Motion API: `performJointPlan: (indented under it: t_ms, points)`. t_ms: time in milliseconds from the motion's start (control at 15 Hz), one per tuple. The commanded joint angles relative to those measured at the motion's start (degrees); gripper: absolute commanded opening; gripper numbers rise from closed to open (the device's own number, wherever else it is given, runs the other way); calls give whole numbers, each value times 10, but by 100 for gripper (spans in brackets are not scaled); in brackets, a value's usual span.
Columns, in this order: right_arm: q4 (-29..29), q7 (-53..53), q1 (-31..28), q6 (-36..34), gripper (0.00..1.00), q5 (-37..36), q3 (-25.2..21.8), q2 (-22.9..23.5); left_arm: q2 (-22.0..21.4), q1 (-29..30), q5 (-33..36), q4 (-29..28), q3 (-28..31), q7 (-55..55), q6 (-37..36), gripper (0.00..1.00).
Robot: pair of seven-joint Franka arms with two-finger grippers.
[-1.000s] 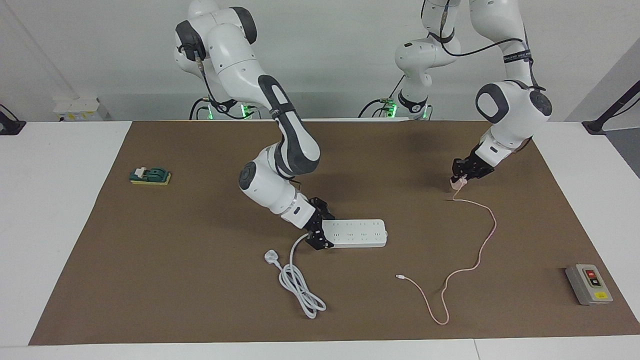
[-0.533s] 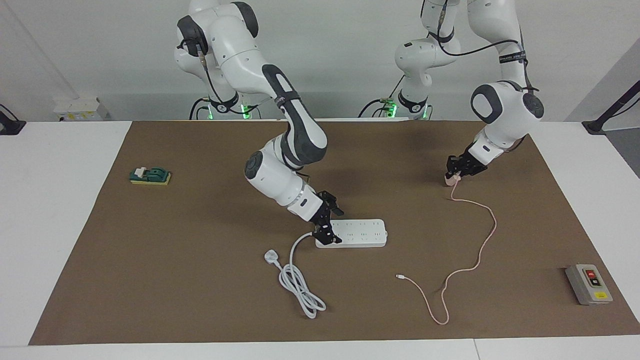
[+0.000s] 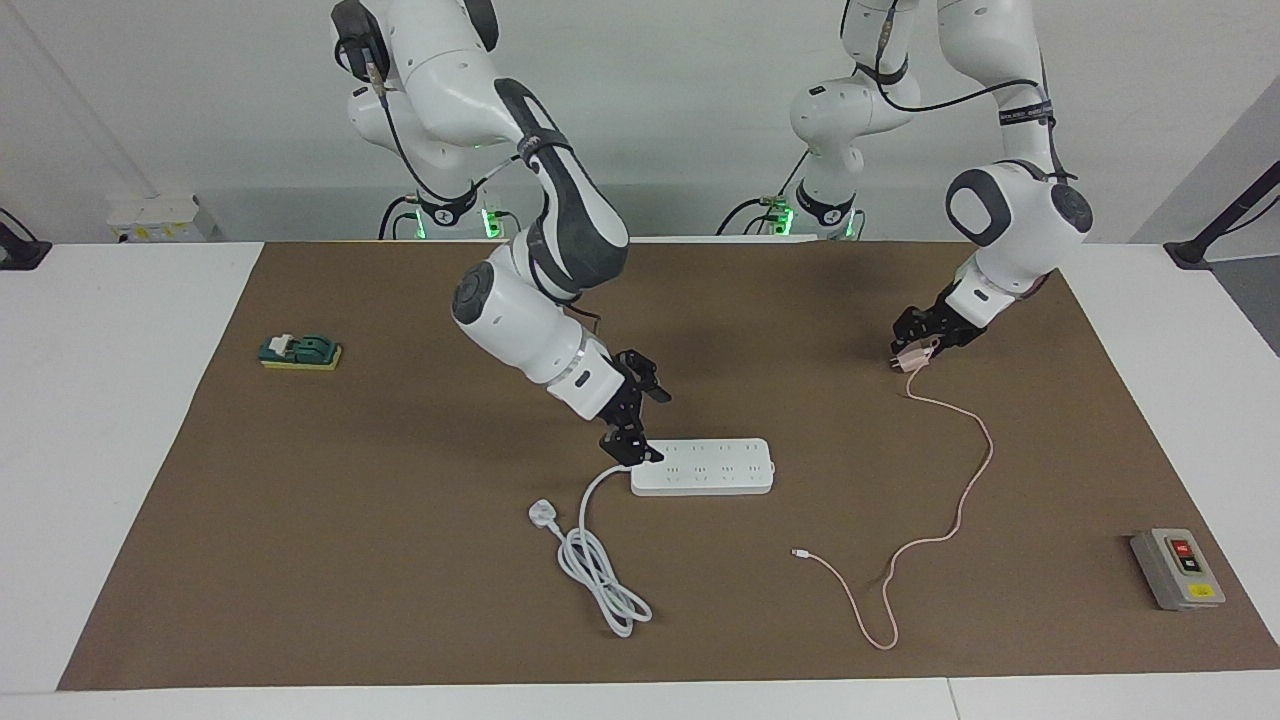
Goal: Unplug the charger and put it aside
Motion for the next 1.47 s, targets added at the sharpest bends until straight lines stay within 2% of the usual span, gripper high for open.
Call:
performJointPlan:
  t_ms: [0, 400, 600, 800, 1067, 1267, 1400]
  points:
    - [-31, 62, -27, -55, 100, -42, 3, -53, -8, 45, 24, 7, -3, 27, 0, 100]
    - [-31, 238, -82, -170, 100, -137, 3, -130, -7, 71, 30, 126, -1, 21, -131, 100]
    - [-29, 304, -95, -209, 100, -172, 3, -156, -10, 72, 45, 191, 0, -26, -190, 100]
    - [-29, 342, -124, -230, 100, -200, 3, -180, -11, 61, 74, 258, -3, -119, -240, 100]
    - [-30, 354, -166, -254, 100, -242, 3, -211, -12, 58, 76, 326, -15, -146, -285, 100]
    - [-29, 354, -191, -259, 100, -287, 4, -223, -12, 45, 154, 370, -25, -204, -321, 100]
    - [-28, 356, -216, -260, 100, -288, 3, -224, -5, 32, 166, 389, -26, -241, -330, 100]
